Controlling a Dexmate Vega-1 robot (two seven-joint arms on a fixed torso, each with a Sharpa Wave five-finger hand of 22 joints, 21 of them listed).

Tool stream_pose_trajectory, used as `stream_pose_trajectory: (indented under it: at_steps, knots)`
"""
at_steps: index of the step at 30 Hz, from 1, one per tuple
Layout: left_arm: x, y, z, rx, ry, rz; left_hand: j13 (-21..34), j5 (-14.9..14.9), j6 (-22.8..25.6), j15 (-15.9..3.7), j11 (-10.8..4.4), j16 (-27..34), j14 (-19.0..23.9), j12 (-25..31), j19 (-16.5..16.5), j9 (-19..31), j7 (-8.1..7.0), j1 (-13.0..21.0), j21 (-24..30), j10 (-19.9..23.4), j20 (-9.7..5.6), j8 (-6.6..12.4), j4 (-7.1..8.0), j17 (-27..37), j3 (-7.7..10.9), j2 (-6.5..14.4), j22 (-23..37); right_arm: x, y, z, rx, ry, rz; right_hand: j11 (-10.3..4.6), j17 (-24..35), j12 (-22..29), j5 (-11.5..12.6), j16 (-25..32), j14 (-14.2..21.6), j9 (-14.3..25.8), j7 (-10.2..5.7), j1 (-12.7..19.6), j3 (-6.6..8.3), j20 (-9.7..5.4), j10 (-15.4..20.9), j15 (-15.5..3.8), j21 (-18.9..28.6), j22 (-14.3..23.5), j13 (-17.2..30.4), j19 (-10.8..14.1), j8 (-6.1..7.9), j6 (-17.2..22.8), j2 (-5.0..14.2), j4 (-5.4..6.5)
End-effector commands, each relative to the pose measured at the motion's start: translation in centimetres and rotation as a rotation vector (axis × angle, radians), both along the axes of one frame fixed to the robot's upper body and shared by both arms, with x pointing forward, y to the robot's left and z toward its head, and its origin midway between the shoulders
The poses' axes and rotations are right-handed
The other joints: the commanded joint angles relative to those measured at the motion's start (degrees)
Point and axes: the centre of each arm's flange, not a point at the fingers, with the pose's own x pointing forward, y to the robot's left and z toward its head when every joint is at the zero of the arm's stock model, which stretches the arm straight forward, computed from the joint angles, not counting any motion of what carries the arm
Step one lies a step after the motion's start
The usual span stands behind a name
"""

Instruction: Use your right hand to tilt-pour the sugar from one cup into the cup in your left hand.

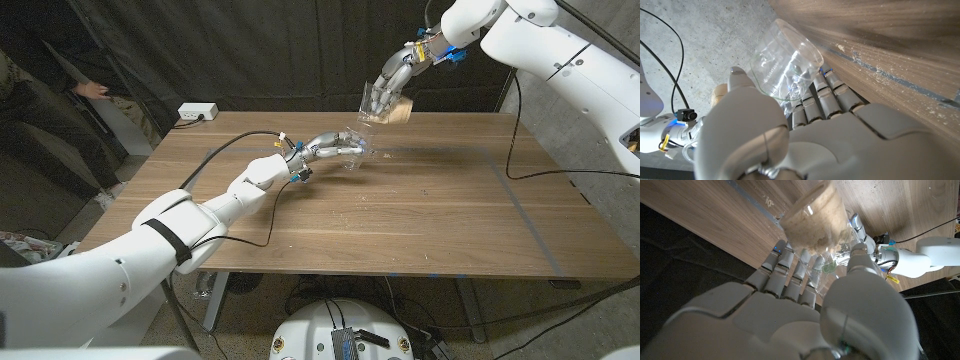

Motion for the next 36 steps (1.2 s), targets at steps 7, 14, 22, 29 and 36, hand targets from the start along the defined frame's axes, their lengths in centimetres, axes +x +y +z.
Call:
stream_pose_trajectory:
  at_steps: [7,14,22,29,36]
  knots:
    - [0.3,-0.8,0.1,0.022,-0.002,0.018,0.5,0.4,1.5,-6.61,-0.29,0.2,1.3,0.9,0.7,-0.1,0.31,0.4,0.6,1.2,-1.73,0.85,0.14,0.4,-0.68,0.1,0.2,0.1,0.5,-0.1,-0.033,0.003,-0.013,0.13,0.3,-0.2,0.1,-0.2,-0.3,2.4,-0.09,1.9,2.23,-3.71,-0.2,-9.44,0.0,0.3,0.4,-0.5,0.02,0.1,3.54,1.47]
    - [-0.2,-1.1,0.3,0.037,-0.038,0.007,1.1,0.5,3.5,-7.43,-0.64,1.1,4.1,2.3,1.6,0.2,0.02,-0.1,1.0,3.8,-2.25,2.27,0.44,0.8,-1.21,0.1,0.2,0.3,0.5,-0.2,-0.034,0.011,-0.016,0.26,0.4,-0.4,0.1,-0.3,-0.3,2.7,0.45,1.7,2.38,-3.66,-0.3,-9.40,0.0,0.3,0.3,-0.6,-0.30,-0.3,3.81,1.62]
    - [-1.1,-0.7,-0.2,0.012,-0.078,-0.033,1.8,0.5,2.5,-8.58,-2.05,1.6,5.9,2.8,2.3,0.7,-1.93,-0.6,1.2,4.0,-2.93,2.60,0.88,1.3,-1.53,0.6,0.2,0.5,0.8,-0.3,-0.033,0.014,-0.023,0.64,0.5,-0.5,0.0,-0.4,-0.3,2.8,0.42,1.5,2.62,-3.56,0.1,-9.44,0.0,0.3,0.0,-0.8,-0.31,0.1,4.11,1.72]
    - [-2.1,0.8,-0.7,-0.028,-0.115,-0.061,2.2,0.4,1.1,-8.75,-2.36,1.5,6.0,2.9,2.4,0.9,-2.48,-0.7,1.1,3.8,-3.30,2.51,1.00,1.5,-1.65,0.9,0.1,0.6,1.0,-0.6,-0.026,0.018,-0.027,0.60,0.6,-0.5,0.0,-0.4,-0.2,2.9,0.14,1.6,2.68,-3.38,0.5,-9.44,0.0,0.3,-0.2,-0.8,-0.03,1.5,3.81,1.54]
    - [-2.0,2.3,-1.6,-0.050,-0.108,-0.041,2.3,0.3,0.2,-8.64,-1.83,0.9,4.9,2.6,2.1,1.0,-2.17,-0.5,0.9,2.8,-3.27,2.48,0.95,1.6,-1.77,0.9,0.1,0.7,1.5,-0.8,-0.036,0.027,-0.030,0.16,0.8,-0.6,0.0,-0.4,0.2,2.7,-0.55,1.5,2.72,-3.29,0.7,-9.42,0.0,0.2,-0.2,-0.8,-0.18,2.4,3.37,1.27]
